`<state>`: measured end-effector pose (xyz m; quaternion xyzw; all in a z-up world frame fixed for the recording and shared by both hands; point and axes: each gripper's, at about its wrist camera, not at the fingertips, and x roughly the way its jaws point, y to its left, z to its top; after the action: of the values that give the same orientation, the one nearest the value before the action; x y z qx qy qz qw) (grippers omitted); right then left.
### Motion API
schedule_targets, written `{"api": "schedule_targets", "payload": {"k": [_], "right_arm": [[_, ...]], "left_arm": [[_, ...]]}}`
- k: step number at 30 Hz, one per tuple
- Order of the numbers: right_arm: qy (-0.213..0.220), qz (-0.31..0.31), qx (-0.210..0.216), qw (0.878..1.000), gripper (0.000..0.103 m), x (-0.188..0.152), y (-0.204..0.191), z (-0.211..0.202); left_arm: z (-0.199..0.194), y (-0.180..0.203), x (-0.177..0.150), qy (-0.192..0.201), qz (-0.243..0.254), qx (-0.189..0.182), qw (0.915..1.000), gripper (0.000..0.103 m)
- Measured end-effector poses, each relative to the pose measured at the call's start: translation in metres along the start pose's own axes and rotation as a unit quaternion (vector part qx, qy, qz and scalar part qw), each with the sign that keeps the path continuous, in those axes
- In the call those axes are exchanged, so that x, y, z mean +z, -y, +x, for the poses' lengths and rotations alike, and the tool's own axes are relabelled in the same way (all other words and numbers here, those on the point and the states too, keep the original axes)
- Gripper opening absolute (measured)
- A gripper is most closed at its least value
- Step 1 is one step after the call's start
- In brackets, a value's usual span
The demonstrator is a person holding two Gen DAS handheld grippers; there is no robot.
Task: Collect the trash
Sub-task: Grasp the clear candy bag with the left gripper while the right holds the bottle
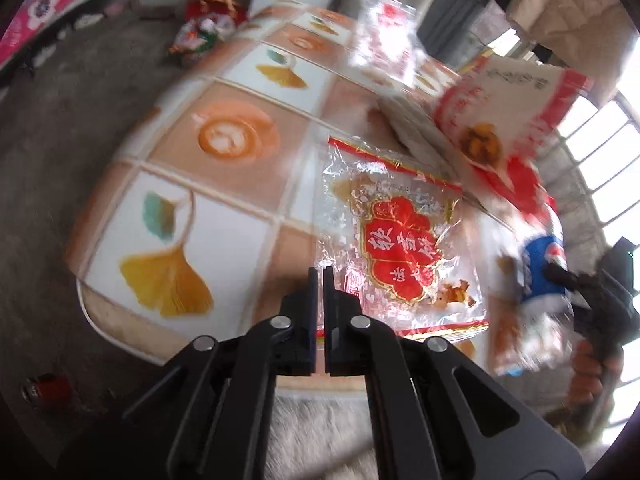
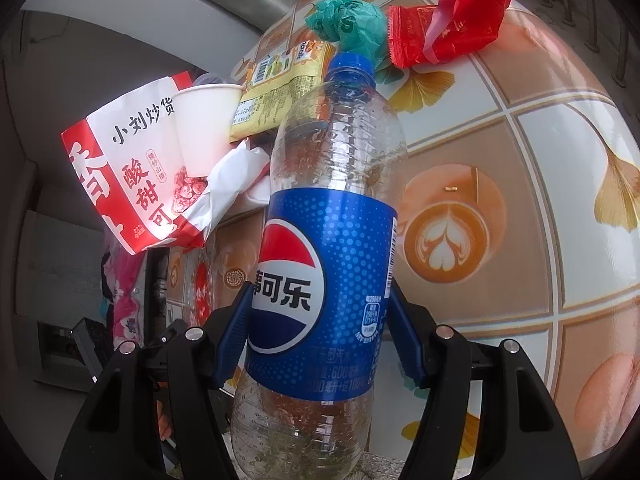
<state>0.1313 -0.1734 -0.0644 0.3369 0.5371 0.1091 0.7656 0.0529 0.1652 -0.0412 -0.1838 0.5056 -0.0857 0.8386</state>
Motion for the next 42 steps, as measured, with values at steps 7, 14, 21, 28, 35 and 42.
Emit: {"api": "schedule_targets", "payload": {"k": [7, 14, 21, 28, 35, 42], "right_arm": [[-0.023, -0.005, -0.001, 1.0, 0.063, 0.006, -0.002, 0.001], [-0.023, -0.012, -0.011, 1.0, 0.066, 0.006, -0.009, 0.003], [-0.029, -0.041, -0.033, 0.998, 0.07, 0.006, -0.024, 0.008], [-0.018, -0.053, -0.047, 0.997, 0.067, 0.003, -0.033, 0.01], [-0.01, -0.051, -0.05, 0.997, 0.064, -0.004, -0.037, 0.011], [-0.011, -0.028, -0.027, 0.999, 0.062, -0.008, -0.026, 0.004]], "left_arm": [[-0.003, 0.025, -0.004, 0.03, 0.046, 0.006, 0.9985, 0.053], [0.029, 0.066, 0.0, -0.007, 0.138, 0.09, 0.9862, 0.071], [0.032, 0.085, -0.019, 0.003, 0.199, 0.126, 0.9718, 0.075], [0.031, 0.087, -0.021, 0.01, 0.204, 0.113, 0.9725, 0.051], [0.027, 0.086, -0.025, 0.038, 0.22, 0.145, 0.9639, 0.006], [0.01, 0.063, -0.018, 0.048, 0.165, 0.092, 0.9809, 0.0]]}}
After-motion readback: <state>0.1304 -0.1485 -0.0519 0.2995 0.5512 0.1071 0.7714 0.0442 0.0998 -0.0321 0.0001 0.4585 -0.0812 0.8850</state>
